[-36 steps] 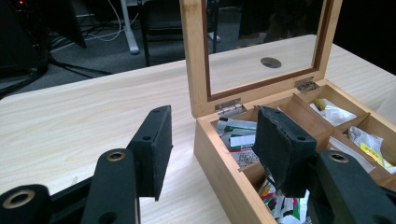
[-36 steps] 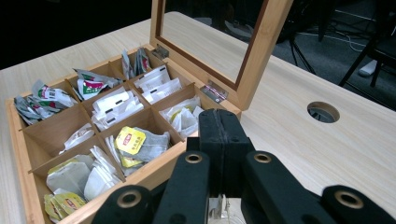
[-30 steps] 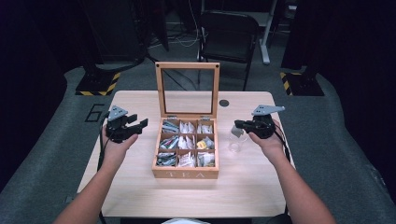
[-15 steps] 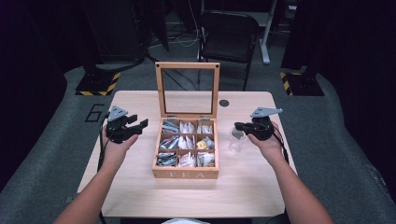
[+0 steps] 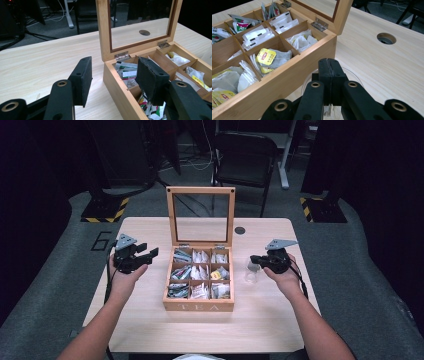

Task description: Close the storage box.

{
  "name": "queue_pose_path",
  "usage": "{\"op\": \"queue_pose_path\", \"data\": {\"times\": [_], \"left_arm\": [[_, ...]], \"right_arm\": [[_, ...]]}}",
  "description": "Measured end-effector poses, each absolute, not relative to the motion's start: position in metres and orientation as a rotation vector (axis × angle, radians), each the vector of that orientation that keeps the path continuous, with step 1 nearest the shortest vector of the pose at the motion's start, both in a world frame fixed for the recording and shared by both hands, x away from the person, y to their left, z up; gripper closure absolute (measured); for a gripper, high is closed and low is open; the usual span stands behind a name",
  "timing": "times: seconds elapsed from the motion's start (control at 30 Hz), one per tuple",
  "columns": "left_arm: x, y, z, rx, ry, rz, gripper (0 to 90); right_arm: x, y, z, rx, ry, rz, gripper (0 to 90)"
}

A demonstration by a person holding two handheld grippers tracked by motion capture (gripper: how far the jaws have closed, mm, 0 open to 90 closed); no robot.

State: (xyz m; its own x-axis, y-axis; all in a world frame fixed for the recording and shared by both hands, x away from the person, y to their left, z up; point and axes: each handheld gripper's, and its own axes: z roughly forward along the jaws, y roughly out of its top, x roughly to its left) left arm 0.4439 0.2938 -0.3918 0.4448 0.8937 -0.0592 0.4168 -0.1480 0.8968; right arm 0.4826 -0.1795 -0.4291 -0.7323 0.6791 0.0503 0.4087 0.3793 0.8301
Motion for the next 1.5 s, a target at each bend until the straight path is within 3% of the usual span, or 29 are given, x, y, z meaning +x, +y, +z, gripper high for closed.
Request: {"op": "queue_pose_path", "data": {"times": [0.5,1.0,1.07,1.23,1.33,1.37,1.5], "left_arm": [[0.444,0.295,-0.392,1.743,1.137,0.635,46.3],[0.443,0.297,-0.389,1.743,1.135,0.637,46.1],[0.444,0.297,-0.389,1.744,1.134,0.638,45.8],[0.444,0.298,-0.389,1.742,1.137,0.64,45.6],[0.444,0.298,-0.389,1.745,1.136,0.64,45.1],[0.445,0.299,-0.389,1.747,1.136,0.636,44.8],[0.446,0.299,-0.389,1.743,1.143,0.633,43.9]], "right_arm": [[0.483,-0.18,-0.432,0.976,2.343,1.295,85.6],[0.485,-0.166,-0.4,0.901,2.348,1.308,76.6],[0.487,-0.162,-0.394,0.909,2.354,1.321,70.6],[0.489,-0.156,-0.386,0.887,2.363,1.323,66.3],[0.491,-0.153,-0.381,0.89,2.358,1.326,58.4],[0.493,-0.151,-0.378,0.903,2.342,1.325,51.6],[0.495,-0.149,-0.375,0.915,2.341,1.337,46.6]]}}
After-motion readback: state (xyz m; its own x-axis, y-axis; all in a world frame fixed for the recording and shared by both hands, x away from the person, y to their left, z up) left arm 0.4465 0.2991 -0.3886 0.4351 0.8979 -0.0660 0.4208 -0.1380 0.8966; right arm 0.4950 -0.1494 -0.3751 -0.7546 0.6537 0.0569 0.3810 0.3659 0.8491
